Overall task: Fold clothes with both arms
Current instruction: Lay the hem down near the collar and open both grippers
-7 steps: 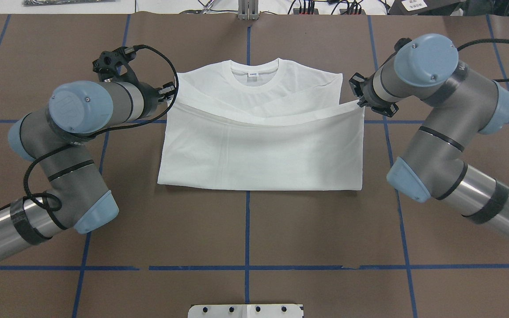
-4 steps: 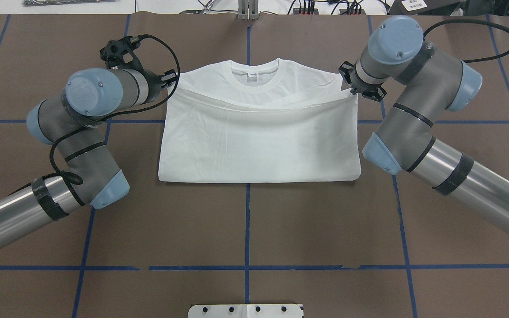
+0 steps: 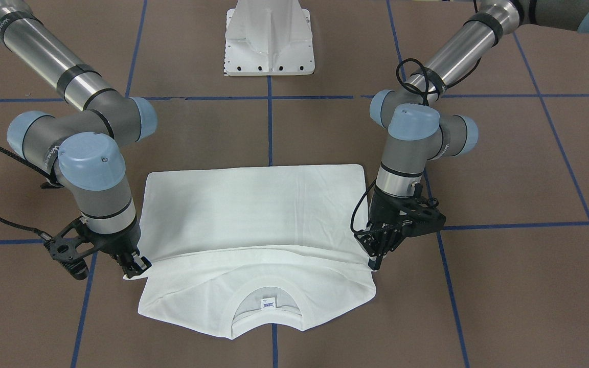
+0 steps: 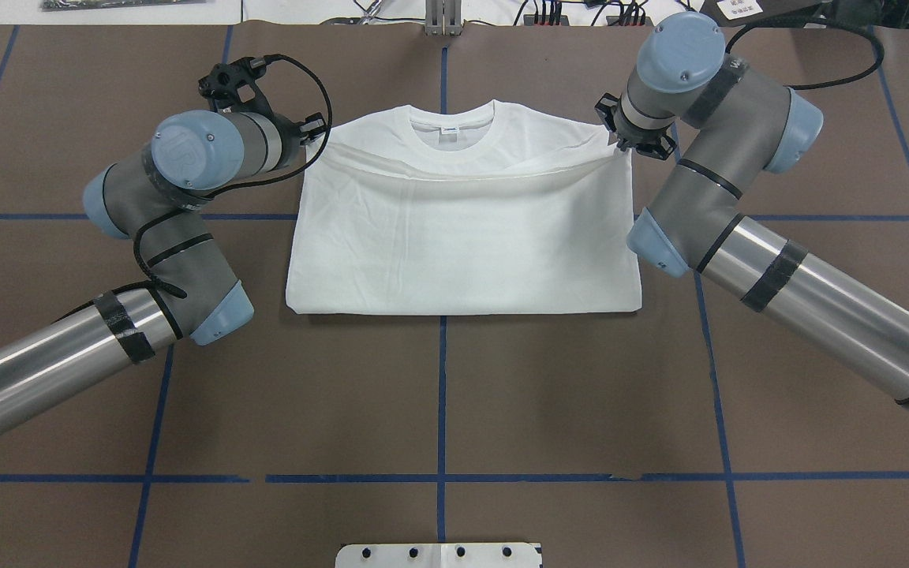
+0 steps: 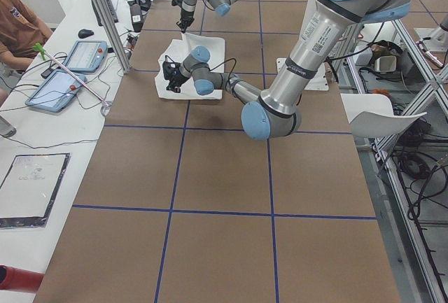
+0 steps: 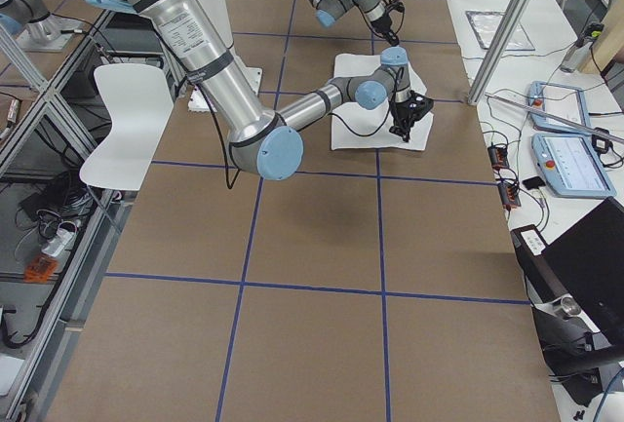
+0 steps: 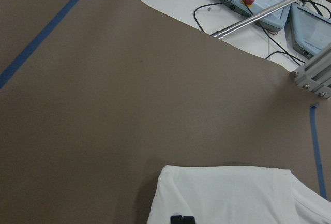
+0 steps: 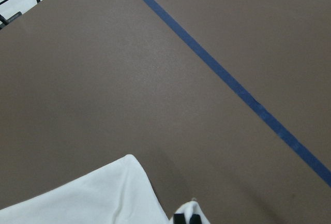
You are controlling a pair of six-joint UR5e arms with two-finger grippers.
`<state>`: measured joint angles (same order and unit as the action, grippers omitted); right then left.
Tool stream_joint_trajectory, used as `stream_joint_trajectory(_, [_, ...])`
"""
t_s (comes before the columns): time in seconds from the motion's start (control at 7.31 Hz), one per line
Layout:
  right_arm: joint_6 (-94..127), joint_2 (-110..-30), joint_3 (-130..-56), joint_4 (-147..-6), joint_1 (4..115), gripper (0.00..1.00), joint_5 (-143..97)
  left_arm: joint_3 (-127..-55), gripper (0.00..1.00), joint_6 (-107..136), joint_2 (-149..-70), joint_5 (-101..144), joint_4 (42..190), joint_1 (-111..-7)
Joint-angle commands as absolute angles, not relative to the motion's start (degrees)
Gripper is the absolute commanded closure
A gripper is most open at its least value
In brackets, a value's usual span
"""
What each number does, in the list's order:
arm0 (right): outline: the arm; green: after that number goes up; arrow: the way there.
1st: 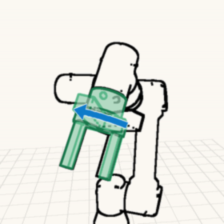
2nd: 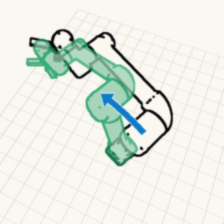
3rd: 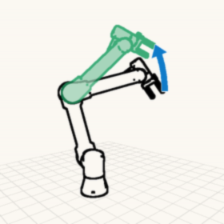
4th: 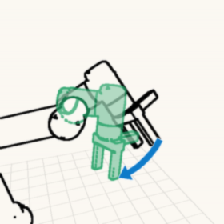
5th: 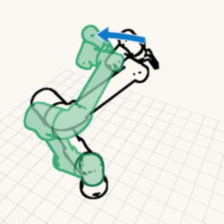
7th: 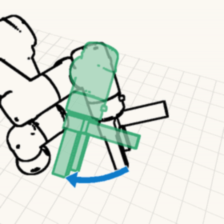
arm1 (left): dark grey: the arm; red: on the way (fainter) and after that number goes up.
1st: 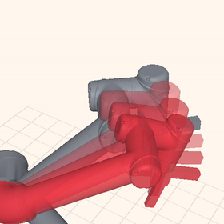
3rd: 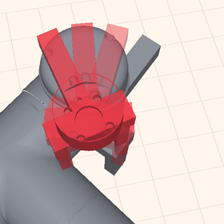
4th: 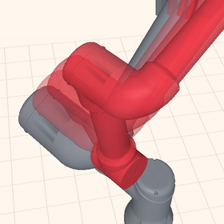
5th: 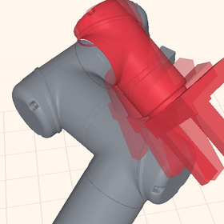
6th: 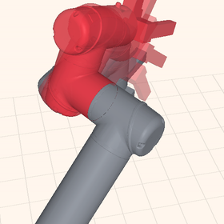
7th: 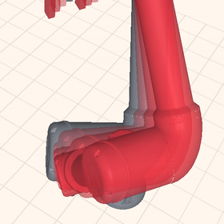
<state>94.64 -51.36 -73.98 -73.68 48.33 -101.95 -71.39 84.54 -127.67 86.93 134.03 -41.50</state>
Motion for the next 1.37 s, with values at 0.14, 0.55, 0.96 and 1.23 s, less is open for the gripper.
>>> stream_joint_trajectory(0.14, [94.7, -49.8, -71.7, -71.9, 49.2, 1.00, -102.1, -68.7, 1.00, 83.8, -128.8, 86.9, 134.7, -42.1])
stream_joint_trajectory(0.55, [94.7, -47.6, -69.9, -71.9, 51.3, 1.00, -104.9, -69.0, 1.00, 79.5, -128.5, 87.2, 138.7, -45.0])
stream_joint_trajectory(0.96, [94.7, -44.3, -64.2, -69.4, 51.2, 1.00, -104.9, -68.6, 1.00, 78.8, -128.0, 87.4, 138.7, -46.2])
stream_joint_trajectory(1.23, [94.7, -44.6, -62.8, -68.3, 51.0, 1.00, -104.9, -68.1, 1.00, 79.0, -128.1, 87.3, 138.6, -46.0])
